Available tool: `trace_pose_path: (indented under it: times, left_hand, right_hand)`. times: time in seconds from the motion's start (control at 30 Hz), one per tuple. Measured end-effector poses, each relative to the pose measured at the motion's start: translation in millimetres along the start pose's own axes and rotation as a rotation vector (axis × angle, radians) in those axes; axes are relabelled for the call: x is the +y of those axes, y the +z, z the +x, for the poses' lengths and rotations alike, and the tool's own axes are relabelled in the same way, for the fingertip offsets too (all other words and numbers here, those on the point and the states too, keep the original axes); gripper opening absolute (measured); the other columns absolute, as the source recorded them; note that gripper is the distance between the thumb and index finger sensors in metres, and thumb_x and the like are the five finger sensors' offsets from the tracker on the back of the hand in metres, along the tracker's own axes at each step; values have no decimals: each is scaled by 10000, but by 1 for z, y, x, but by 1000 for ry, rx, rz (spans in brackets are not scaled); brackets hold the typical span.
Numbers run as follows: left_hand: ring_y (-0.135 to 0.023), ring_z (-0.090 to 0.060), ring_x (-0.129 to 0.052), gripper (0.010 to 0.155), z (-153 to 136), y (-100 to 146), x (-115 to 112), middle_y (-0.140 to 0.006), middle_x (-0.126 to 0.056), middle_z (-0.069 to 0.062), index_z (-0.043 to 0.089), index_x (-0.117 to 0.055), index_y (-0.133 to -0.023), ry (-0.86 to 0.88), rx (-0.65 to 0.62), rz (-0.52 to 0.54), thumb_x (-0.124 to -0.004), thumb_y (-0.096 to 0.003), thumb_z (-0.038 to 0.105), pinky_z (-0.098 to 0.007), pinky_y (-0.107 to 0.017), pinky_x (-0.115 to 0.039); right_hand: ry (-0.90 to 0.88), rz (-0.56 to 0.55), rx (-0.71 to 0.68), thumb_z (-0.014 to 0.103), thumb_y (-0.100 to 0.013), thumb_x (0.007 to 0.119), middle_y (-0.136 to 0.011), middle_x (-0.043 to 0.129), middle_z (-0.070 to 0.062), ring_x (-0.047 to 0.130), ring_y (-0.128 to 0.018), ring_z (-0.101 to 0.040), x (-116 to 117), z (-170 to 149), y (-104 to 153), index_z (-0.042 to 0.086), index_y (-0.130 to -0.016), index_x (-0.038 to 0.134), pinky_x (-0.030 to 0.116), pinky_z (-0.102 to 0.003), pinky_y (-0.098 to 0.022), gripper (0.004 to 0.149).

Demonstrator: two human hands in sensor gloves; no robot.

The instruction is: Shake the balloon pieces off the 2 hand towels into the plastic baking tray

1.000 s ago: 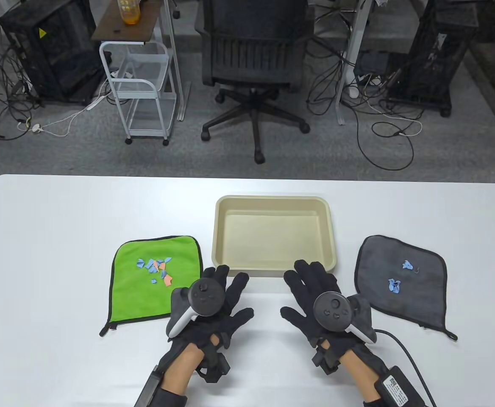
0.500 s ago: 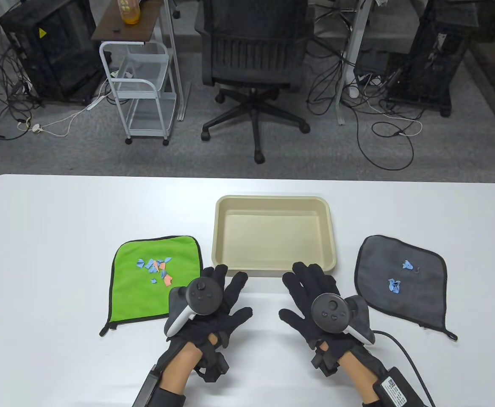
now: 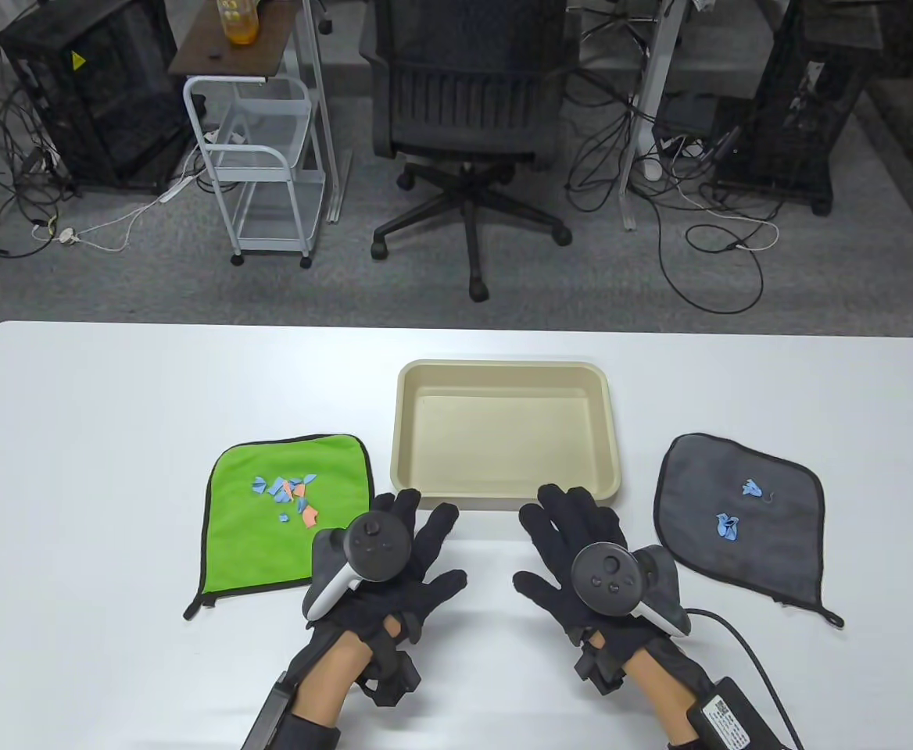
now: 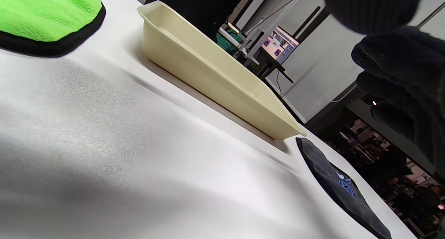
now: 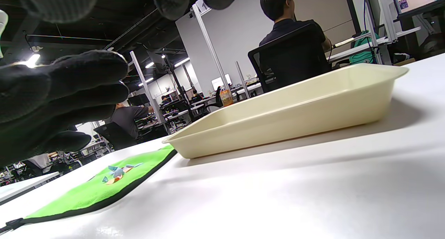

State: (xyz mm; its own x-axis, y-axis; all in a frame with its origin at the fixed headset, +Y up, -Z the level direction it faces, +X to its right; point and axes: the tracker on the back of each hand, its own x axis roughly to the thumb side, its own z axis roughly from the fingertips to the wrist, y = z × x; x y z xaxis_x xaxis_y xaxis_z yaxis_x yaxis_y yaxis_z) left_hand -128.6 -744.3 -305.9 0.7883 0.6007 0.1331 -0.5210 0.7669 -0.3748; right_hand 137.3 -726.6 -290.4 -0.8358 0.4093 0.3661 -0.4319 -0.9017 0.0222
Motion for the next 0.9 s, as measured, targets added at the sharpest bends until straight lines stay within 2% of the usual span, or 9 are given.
trace_pose_path:
  times: [0.1, 0.3, 0.47, 0.63, 0.77, 0.9]
  left_hand:
    - [-1055, -336, 148, 817, -2, 1, 7, -1110, 81, 30, 548, -167, -1003, 0, 1, 5, -658, -358, 648, -758, -674, -65]
    - [-1054, -355, 147, 835, -7, 5, 39, -1110, 84, 23, 543, -178, -1010, -13, 26, 51, -681, -353, 650, -766, -670, -60]
    - [-1057, -359, 146, 852, -20, 3, 80, -1110, 87, 22, 539, -194, -1015, -22, 85, 100, -710, -346, 645, -772, -669, -56]
    - [-1065, -364, 140, 866, -45, -10, 115, -1112, 84, 28, 543, -235, -1017, 2, 188, 135, -761, -335, 626, -797, -663, -57]
    - [-1065, -382, 150, 869, -72, -31, 124, -1110, 93, 37, 567, -274, -1007, 41, 305, 109, -811, -324, 598, -830, -650, -45]
    - [-1065, -394, 145, 860, -97, -52, 119, -1106, 94, 36, 573, -312, -1001, 34, 406, 72, -835, -318, 579, -841, -656, -67]
  right_hand:
    - [-2, -1, 2, 662, -368, 631, -1219, 291, -2, 238, -1088, -368, 0, 0, 0, 324, -1042, 395, 328, -643, -743, 789]
    - [-4, -2, 3, 661, -369, 631, -1219, 290, -4, 240, -1088, -368, 0, -1, 0, 321, -1042, 396, 327, -644, -743, 790]
    - [-3, 0, 5, 661, -369, 631, -1219, 291, -4, 238, -1088, -368, -1, -2, 0, 322, -1042, 396, 327, -645, -743, 789]
    - [0, 0, 5, 662, -368, 631, -1220, 289, -4, 240, -1088, -369, -1, -3, 1, 322, -1042, 396, 325, -646, -742, 791]
    - [2, 0, 7, 662, -368, 630, -1219, 289, -5, 238, -1088, -369, -2, -4, 1, 322, -1042, 395, 325, -646, -742, 791]
    - [2, 4, 10, 662, -369, 631, -1220, 289, -8, 238, -1088, -369, -3, -6, 1, 321, -1042, 395, 323, -647, -741, 790]
